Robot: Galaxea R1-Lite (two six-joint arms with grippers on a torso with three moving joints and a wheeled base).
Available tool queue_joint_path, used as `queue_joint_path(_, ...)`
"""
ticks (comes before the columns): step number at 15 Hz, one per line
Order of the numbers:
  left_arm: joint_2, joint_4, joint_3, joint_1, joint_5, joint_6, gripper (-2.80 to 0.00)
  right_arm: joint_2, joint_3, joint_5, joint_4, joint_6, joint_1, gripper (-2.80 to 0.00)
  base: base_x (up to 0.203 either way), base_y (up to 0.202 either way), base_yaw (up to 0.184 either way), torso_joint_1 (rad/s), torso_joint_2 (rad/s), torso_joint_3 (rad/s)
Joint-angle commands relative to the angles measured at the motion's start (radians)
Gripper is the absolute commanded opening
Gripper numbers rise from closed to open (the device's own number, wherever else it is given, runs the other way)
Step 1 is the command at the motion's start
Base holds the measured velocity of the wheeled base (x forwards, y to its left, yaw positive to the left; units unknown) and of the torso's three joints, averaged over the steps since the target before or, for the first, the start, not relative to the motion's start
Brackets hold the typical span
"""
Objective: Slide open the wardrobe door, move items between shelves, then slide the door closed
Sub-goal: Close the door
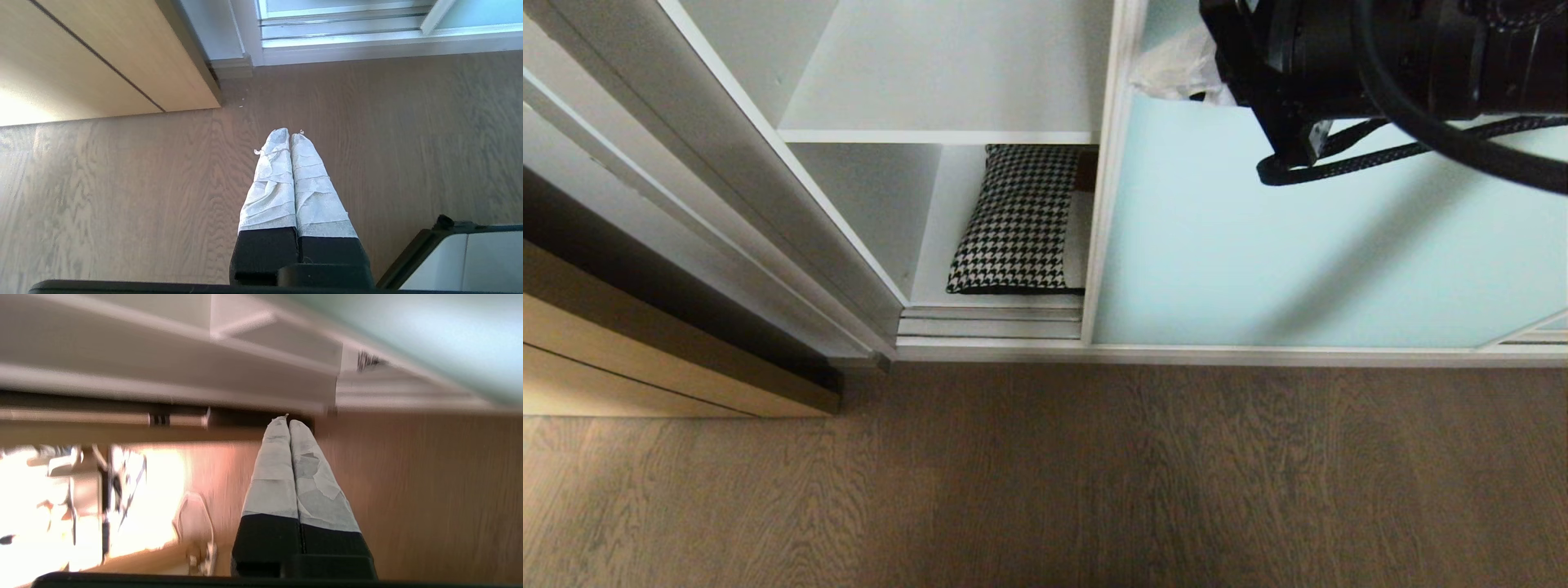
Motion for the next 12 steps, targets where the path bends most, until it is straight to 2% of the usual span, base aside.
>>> queue_joint_path(1,0.001,0.000,0.002,-0.001,0.000,0.000,-2.80,-0.044,0.060,-0.006,0.008,-0.003,0.039,-2.80,0.000,0.000,0.000,0.000,0.00,0.000)
queue_joint_path(4,0.001,0.000,0.002,-0.001,0.000,0.000,-2.80,-0.171,0.160,-0.030,0.002,-0.053,0.040,-2.80,0.000,0.000,0.000,0.000,0.00,0.000)
queue_joint_path(5,0.001,0.000,0.002,-0.001,0.000,0.000,-2.80,-0.215,0.186,-0.080,0.000,-0.098,0.039,-2.80,0.000,0.000,0.000,0.000,0.00,0.000)
queue_joint_path(7,0.001,0.000,0.002,-0.001,0.000,0.000,-2.80,-0.290,0.228,-0.253,0.000,-0.224,0.027,-2.80,0.000,0.000,0.000,0.000,0.00,0.000)
queue_joint_path(9,0.001,0.000,0.002,-0.001,0.000,0.000,-2.80,-0.357,0.270,-0.346,-0.005,-0.346,-0.080,-2.80,0.000,0.000,0.000,0.000,0.00,0.000)
queue_joint_path(12,0.001,0.000,0.002,-0.001,0.000,0.000,-2.80,-0.412,0.276,-0.385,-0.009,-0.448,-0.364,-2.80,0.000,0.000,0.000,0.000,0.00,0.000)
